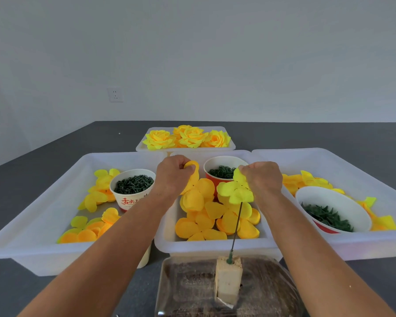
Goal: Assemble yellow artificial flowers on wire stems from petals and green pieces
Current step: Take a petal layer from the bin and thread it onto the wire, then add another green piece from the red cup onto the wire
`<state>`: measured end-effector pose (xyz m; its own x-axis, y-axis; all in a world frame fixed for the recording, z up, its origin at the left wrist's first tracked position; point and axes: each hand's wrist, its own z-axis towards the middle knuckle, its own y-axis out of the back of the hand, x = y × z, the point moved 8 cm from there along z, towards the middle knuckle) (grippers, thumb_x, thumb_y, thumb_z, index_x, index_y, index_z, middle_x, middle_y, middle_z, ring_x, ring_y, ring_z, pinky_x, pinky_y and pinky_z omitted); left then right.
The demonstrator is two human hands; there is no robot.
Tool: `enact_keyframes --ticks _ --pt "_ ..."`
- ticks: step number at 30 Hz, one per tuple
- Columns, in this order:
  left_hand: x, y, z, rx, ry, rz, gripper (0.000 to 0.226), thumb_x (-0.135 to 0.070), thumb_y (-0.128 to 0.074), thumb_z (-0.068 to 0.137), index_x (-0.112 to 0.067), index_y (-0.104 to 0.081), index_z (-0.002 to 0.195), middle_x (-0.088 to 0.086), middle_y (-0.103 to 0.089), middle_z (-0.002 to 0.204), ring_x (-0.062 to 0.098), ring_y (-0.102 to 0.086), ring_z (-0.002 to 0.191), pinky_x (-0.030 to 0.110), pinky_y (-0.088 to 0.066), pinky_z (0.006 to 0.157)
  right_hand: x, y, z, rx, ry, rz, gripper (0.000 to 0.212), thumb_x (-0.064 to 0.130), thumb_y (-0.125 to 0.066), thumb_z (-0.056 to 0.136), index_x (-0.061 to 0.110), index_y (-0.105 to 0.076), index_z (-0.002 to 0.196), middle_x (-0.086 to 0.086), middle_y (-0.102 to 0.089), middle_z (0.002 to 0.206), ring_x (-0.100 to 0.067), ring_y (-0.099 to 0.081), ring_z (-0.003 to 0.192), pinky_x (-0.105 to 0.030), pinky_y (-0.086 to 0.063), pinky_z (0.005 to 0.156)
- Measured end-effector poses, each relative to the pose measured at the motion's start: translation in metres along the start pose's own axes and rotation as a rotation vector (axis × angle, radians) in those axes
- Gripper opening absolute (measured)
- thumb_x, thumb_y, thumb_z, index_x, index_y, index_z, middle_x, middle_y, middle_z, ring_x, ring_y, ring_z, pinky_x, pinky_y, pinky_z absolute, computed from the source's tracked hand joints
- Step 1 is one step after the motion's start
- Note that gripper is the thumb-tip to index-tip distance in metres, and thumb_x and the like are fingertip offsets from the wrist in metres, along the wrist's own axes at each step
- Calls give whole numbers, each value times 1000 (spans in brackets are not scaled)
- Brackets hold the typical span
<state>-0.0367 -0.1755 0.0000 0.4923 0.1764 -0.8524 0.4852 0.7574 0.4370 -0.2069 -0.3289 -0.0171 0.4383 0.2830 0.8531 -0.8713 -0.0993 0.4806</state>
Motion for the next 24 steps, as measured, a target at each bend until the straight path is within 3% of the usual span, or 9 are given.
enact_keyframes --ticks 2,6,9,11,14,16,18,20,24 --pt "-3 4 1 -46 -39 77 16 -9 -54 92 -5 -66 102 10 -65 98 26 -59 94 34 -46 79 -3 -12 0 105 -57 -84 21 27 -63 87 8 -58 78 -1 -52 68 -22 -53 76 -26 -37 60" --pt "-2 3 1 -50 -74 157 24 -2 -51 91 -5 -63 112 13 -64 112 23 -58 105 28 -45 81 -3 -38 -9 361 -61 -400 33 25 -65 86 4 -57 109 -11 -60 99 -25 -58 96 -27 -39 68" --pt "2 -2 3 1 -67 285 26 -3 -53 90 -5 -61 115 13 -63 113 25 -57 107 30 -45 82 -4 -52 -17 497 -16 -545 28 26 -65 84 5 -54 99 -5 -54 77 -20 -57 77 -23 -41 59" --pt "1 -7 3 47 -94 403 21 -7 -55 89 -5 -63 108 11 -64 104 28 -57 101 31 -44 78 -2 -51 -19 471 31 -621 25 29 -64 84 8 -51 88 -4 -52 68 -17 -53 64 -22 -37 48" --pt "2 -12 3 75 -113 504 9 -8 -56 86 -4 -63 91 14 -60 88 33 -55 92 31 -38 68 -1 -48 -14 419 103 -571 18 23 -63 83 8 -56 91 -12 -63 93 -28 -63 90 -29 -47 66" --pt "3 -14 3 78 -114 504 29 -9 -57 87 -1 -60 115 16 -59 117 31 -52 111 31 -39 84 2 -44 -11 362 158 -509 13 18 -59 82 8 -61 90 -13 -65 95 -31 -64 89 -34 -52 70" --pt "0 -12 1 47 -142 481 45 -10 -58 89 -6 -49 133 9 -46 140 24 -43 127 25 -31 99 8 -36 -8 221 215 -474 11 20 -54 80 13 -61 85 -8 -65 88 -27 -63 81 -29 -49 61" --pt "-10 -11 -2 15 -223 498 45 -8 -57 89 -8 -50 133 7 -44 142 22 -40 130 23 -26 103 13 -27 -7 81 240 -396 10 25 -55 81 19 -61 86 -2 -64 87 -22 -60 82 -23 -39 57" --pt "-31 -25 -10 73 -358 526 36 -5 -57 87 -9 -60 123 5 -53 134 21 -46 124 27 -32 102 15 -17 -5 39 220 -308 15 32 -61 78 22 -66 88 4 -61 78 -16 -57 72 -24 -35 52"
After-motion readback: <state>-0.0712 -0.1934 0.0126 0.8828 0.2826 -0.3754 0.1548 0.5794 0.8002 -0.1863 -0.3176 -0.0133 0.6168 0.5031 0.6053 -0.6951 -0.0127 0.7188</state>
